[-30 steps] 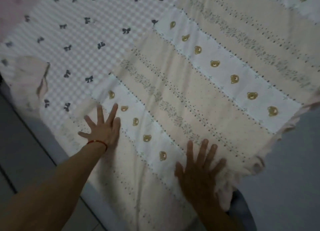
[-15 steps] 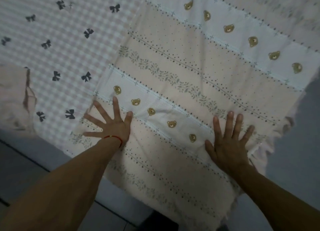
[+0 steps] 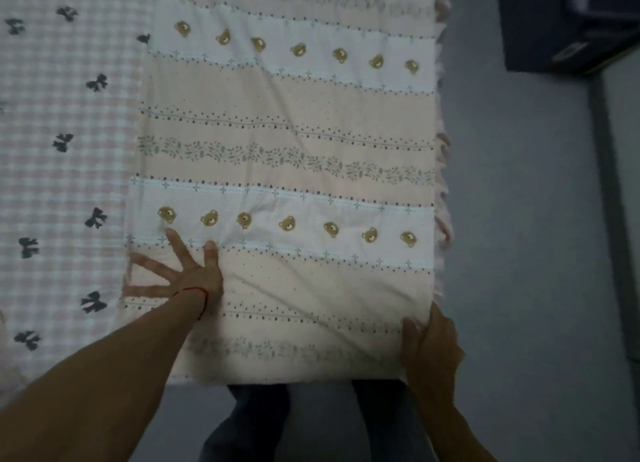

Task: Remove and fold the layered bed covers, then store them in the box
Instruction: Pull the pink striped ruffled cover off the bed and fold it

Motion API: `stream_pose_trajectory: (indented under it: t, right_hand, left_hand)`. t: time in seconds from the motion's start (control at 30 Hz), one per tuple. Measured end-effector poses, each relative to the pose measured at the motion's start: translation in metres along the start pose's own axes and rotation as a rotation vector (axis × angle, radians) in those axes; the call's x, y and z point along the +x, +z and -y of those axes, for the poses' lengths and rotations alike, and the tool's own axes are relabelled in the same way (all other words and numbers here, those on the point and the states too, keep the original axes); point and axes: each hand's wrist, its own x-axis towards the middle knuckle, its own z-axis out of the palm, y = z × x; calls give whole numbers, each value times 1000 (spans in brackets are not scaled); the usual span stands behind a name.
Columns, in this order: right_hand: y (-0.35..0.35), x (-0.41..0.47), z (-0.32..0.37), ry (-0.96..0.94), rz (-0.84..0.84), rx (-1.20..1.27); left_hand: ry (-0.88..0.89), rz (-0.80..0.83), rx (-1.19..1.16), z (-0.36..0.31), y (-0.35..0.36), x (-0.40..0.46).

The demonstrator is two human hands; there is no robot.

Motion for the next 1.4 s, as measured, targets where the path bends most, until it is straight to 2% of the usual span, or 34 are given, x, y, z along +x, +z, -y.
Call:
stream_pose_trajectory:
  t: [0.1,0.2,0.27,0.33,0.37,0.43,0.5,0.63,0.83,1.0,1.1,1.17,1.23,1.3,1.37,1.4]
  right_hand:
    - [1,-11,1,60,-21,118]
    - [5,-27,1,-117,9,108]
    - [1,-34,-2,-176,105,138]
    - [1,-33,-12,-148,125,164]
    - [-1,-31,-20,-99,129,197]
    - [-4,-26,-41,16,187,298]
    - [-5,-24,-56,61,246,374]
    - [-8,-16,-62,25,339,428]
    - [-30,-23,-76,33,463,480]
    - [-94,-50,-73,55,383,563]
    - [-137,-72,-64,47,519,596]
    - [-159,-90,-62,38,655,567]
    - [-175,-107,-58,19,705,554]
    - [-189,-121,-51,2,681,561]
    - [-204,-138,-47,-37,628,583]
    - [-209,-141,-47,-53,606,571]
  left_hand:
    - [81,31,107,9,-12,0]
    - [154,72,197,22,-29,-2]
    - [263,-2,225,36,-37,-2]
    - [320,-171,223,52,-44,-3]
    - [269,-252,198,60,-45,-5]
    - [46,-319,113,79,-47,-12]
    - [-89,-250,76,103,-48,-13]
    - [-92,-101,-70,137,-56,-9]
    - [58,133,-319,185,-82,-31]
    - [218,108,-343,201,-123,-68]
    - [280,152,-325,199,-151,-97]
    - [319,254,-337,193,-167,-123]
    - [363,441,-320,194,-177,-143]
    - [356,659,-297,202,-184,-153]
    - [319,764,-318,217,-189,-161]
    - [312,763,-350,221,-194,-167]
